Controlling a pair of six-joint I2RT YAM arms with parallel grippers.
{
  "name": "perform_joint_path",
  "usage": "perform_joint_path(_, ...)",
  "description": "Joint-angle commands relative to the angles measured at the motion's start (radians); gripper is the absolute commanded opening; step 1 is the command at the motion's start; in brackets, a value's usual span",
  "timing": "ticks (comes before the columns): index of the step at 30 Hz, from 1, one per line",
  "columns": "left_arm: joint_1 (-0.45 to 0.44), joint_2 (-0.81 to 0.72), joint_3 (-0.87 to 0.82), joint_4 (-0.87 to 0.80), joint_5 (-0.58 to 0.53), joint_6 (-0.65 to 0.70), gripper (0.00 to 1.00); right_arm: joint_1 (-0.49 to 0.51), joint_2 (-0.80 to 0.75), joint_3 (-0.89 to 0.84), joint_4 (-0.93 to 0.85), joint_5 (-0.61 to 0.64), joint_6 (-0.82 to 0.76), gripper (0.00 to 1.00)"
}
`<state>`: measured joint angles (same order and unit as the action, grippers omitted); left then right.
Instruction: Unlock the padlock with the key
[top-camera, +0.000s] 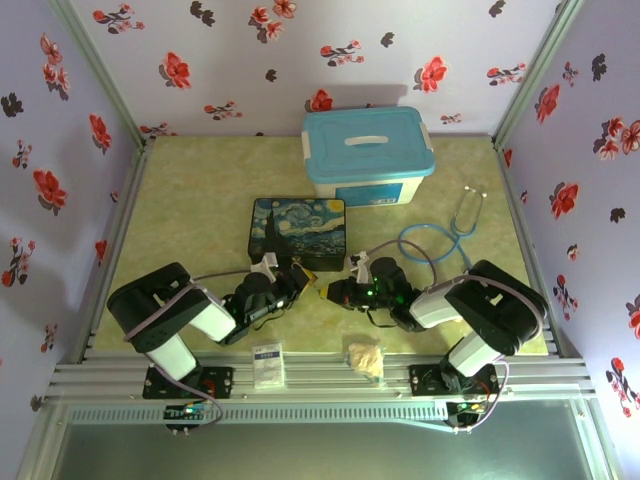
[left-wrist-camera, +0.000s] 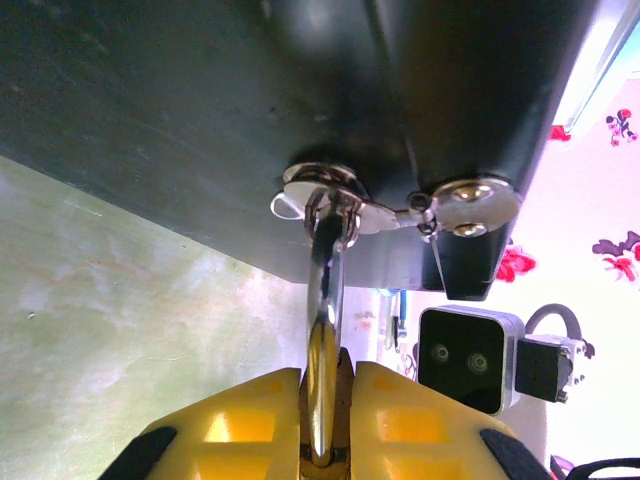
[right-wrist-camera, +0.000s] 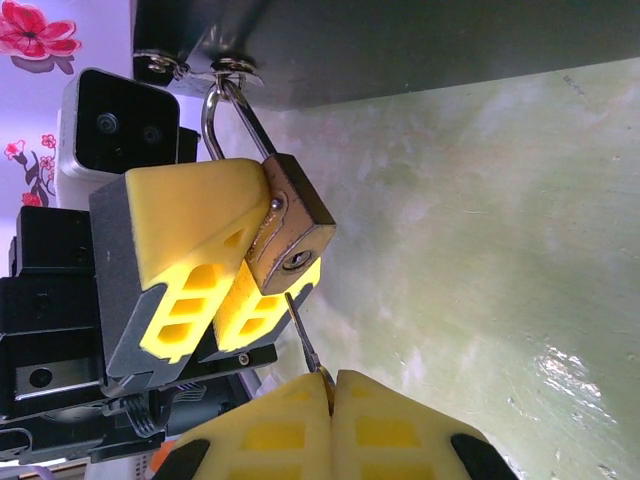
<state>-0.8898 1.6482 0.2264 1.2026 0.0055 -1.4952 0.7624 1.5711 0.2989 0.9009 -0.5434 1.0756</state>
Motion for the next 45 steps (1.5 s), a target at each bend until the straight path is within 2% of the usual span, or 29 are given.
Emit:
perform_joint_path(1, 0.006, -0.034, -0.005, 0.087, 0.019, -0.001, 0.0, -0.012, 0.004, 0.022, 0.004, -0.014, -0.005, 0.0)
perform_joint_path(10, -0.001, -0.072, 0.005, 0.09, 0.028, -0.013, 0.0, -0.035, 0.007, 0.029, -0.001, -0.006, -0.018, 0.0)
perform_joint_path(19, -0.009, -0.051, 0.003, 0.094, 0.043, -0.009, 0.0, -0.053, 0.018, 0.022, 0.071, -0.044, -0.011, 0.0)
perform_joint_path(26, 0.005, -0.047, 0.033, 0.092, 0.03, 0.014, 0.0, -0.052, -0.013, 0.008, -0.064, -0.05, -0.046, 0.0)
perform_joint_path(35, 0.005, -0.017, 0.055, 0.093, 0.05, 0.014, 0.0, -0.054, -0.022, -0.009, 0.037, -0.083, -0.017, 0.0)
perform_joint_path(45, 0.002, -0.015, 0.045, 0.095, 0.049, 0.02, 0.0, -0.077, -0.115, 0.013, -0.132, -0.081, -0.067, 0.0)
